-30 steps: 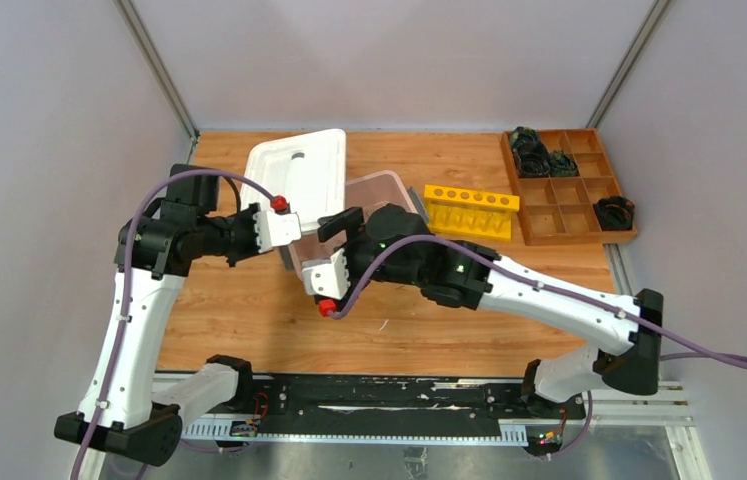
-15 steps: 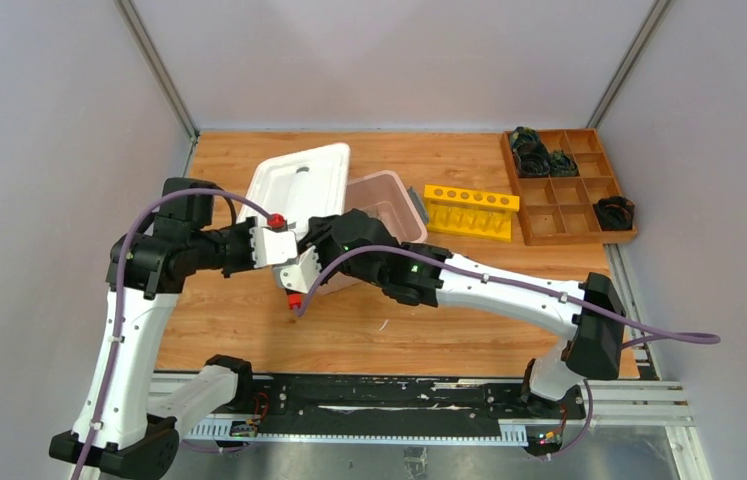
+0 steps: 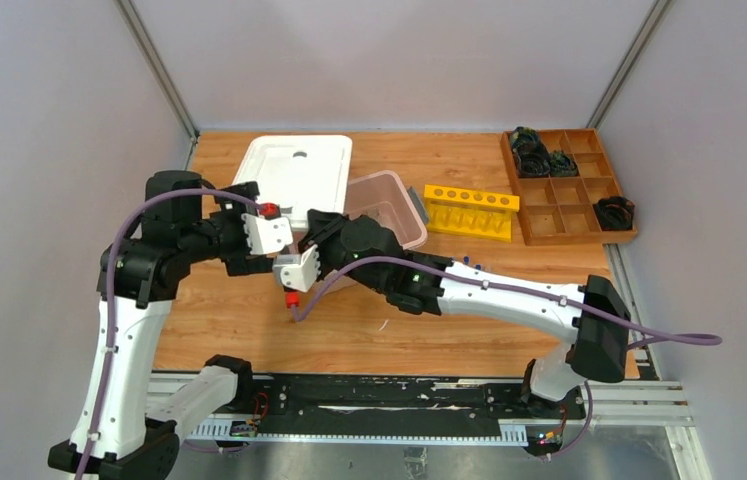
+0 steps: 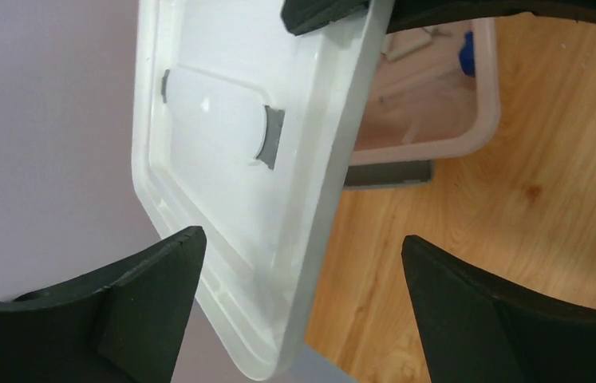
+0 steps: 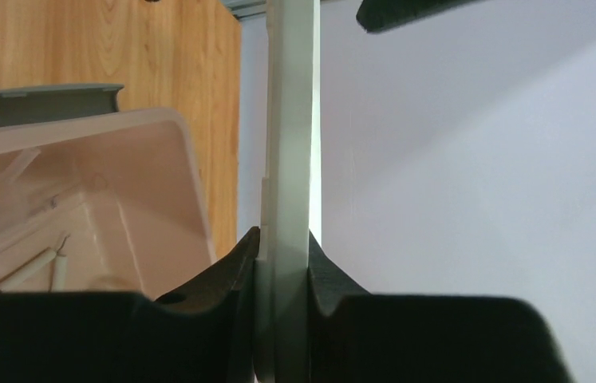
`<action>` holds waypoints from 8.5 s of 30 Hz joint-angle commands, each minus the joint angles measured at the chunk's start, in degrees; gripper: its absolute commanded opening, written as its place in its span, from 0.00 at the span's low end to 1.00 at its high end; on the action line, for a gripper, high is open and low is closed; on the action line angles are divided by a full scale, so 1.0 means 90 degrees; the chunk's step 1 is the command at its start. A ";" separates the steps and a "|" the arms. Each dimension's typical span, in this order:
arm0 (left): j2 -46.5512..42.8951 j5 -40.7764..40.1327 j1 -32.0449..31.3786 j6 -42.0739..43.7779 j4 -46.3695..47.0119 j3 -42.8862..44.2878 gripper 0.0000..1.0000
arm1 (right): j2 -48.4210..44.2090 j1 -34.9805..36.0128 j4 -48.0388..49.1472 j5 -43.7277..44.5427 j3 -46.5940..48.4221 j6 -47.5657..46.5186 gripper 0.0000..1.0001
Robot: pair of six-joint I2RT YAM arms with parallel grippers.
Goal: Organize the chemistry lab equipment
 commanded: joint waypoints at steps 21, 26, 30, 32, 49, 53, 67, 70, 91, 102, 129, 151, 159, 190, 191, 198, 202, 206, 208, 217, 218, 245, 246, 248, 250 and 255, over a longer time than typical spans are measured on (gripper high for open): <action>0.0156 -0.0815 0.0354 -0.4836 0.1873 -0.0133 1.00 | -0.1725 -0.3713 -0.3103 -0.2826 0.1684 1.1218 0.00; 0.0146 -0.0652 0.0589 -0.4779 0.1867 -0.0384 1.00 | -0.1900 -0.4725 -0.1509 -0.4523 0.0344 1.3666 0.00; 0.0084 -0.0570 0.0646 -0.4703 0.1870 -0.0581 1.00 | -0.1902 -0.5213 -0.0170 -0.5126 -0.0568 1.4940 0.00; 0.0069 -0.0546 0.0649 -0.4660 0.1870 -0.0664 1.00 | -0.1907 -0.5326 0.0220 -0.5246 -0.0838 1.5304 0.00; 0.0318 -0.0364 0.0666 -0.4832 0.2231 -0.1425 1.00 | -0.1275 -0.5232 0.2497 -0.5578 -0.2428 1.6409 0.00; 0.0351 -0.0570 0.0668 -0.4661 0.2504 -0.1785 1.00 | -0.1128 -0.5185 0.2374 -0.5510 -0.2444 1.6145 0.00; 0.0462 -0.0690 0.0668 -0.4552 0.3354 -0.2729 1.00 | -0.1092 -0.5150 0.2458 -0.5295 -0.3085 1.5906 0.00; 0.0478 -0.0615 0.0668 -0.4603 0.3464 -0.2771 1.00 | -0.1124 -0.5139 0.2392 -0.5199 -0.3165 1.5812 0.04; 0.0511 -0.0650 0.0668 -0.4563 0.3943 -0.3128 1.00 | -0.1231 -0.5100 -0.0489 -0.3974 -0.2329 1.3599 0.54; 0.0564 -0.0596 0.0663 -0.4594 0.3880 -0.3088 1.00 | -0.1542 -0.5078 -0.2709 -0.2972 -0.1429 1.2270 0.78; 0.0447 0.0268 0.0629 -0.5136 0.3579 -0.3142 1.00 | -0.0660 -0.4631 -0.3299 -0.1682 -0.0256 1.1227 0.77; 0.1099 -0.0507 0.0532 -0.5480 0.4151 -0.2839 1.00 | 0.1278 -0.4427 -0.4562 -0.1852 0.1812 0.8914 0.64; 0.1221 -0.0670 0.0531 -0.5507 0.4380 -0.2817 1.00 | 0.1628 -0.4433 -0.4492 -0.1679 0.2192 0.8855 0.53; 0.1827 -0.1484 0.0551 -0.5473 0.4945 -0.2748 1.00 | 0.3215 -0.4515 -0.3776 -0.2204 0.3998 0.9096 0.46; 0.1828 -0.1497 0.0560 -0.5466 0.4953 -0.2753 1.00 | 0.3248 -0.4513 -0.3747 -0.2255 0.4027 0.9124 0.46; 0.1924 -0.1696 0.0588 -0.5455 0.5009 -0.2813 1.00 | 0.3202 -0.4546 -0.3405 -0.2688 0.3861 0.9200 0.46; 0.2002 -0.1809 0.0659 -0.5441 0.5079 -0.2883 1.00 | 0.2888 -0.4609 -0.3148 -0.3122 0.3430 0.9406 0.47; 0.2129 -0.1971 0.0742 -0.5360 0.5092 -0.2900 0.98 | 0.2486 -0.4597 -0.3181 -0.3367 0.2734 0.9768 0.48; 0.2177 -0.2022 0.0765 -0.5336 0.5136 -0.2918 0.97 | 0.2163 -0.4596 -0.2893 -0.3357 0.2140 1.0014 0.49; 0.2280 -0.2033 0.0776 -0.5451 0.5237 -0.2846 0.98 | 0.1167 -0.4184 -0.2500 -0.3310 0.0667 1.0769 0.50; 0.2294 -0.2055 0.0792 -0.5452 0.5230 -0.2817 0.98 | 0.1066 -0.4089 -0.2510 -0.3179 0.0561 1.0817 0.51; 0.1254 -0.0738 0.1088 -0.5167 0.2522 -0.1430 1.00 | -0.2805 -0.3996 -0.1736 -0.2971 -0.2967 1.3199 0.95; 0.1210 -0.0630 0.1088 -0.5161 0.2524 -0.1522 1.00 | -0.2795 -0.3993 -0.1535 -0.3041 -0.3091 1.3307 0.95; 0.1140 -0.0424 0.1089 -0.5146 0.2529 -0.1727 1.00 | -0.2694 -0.3993 -0.1282 -0.3195 -0.3249 1.3473 0.96; 0.1098 -0.0331 0.1088 -0.5126 0.2565 -0.1901 1.00 | -0.2537 -0.3983 -0.1043 -0.3426 -0.3306 1.3557 0.96; 0.1048 -0.0469 0.1088 -0.5069 0.2622 -0.2105 1.00 | -0.2151 -0.3980 -0.0423 -0.3726 -0.3514 1.3849 0.96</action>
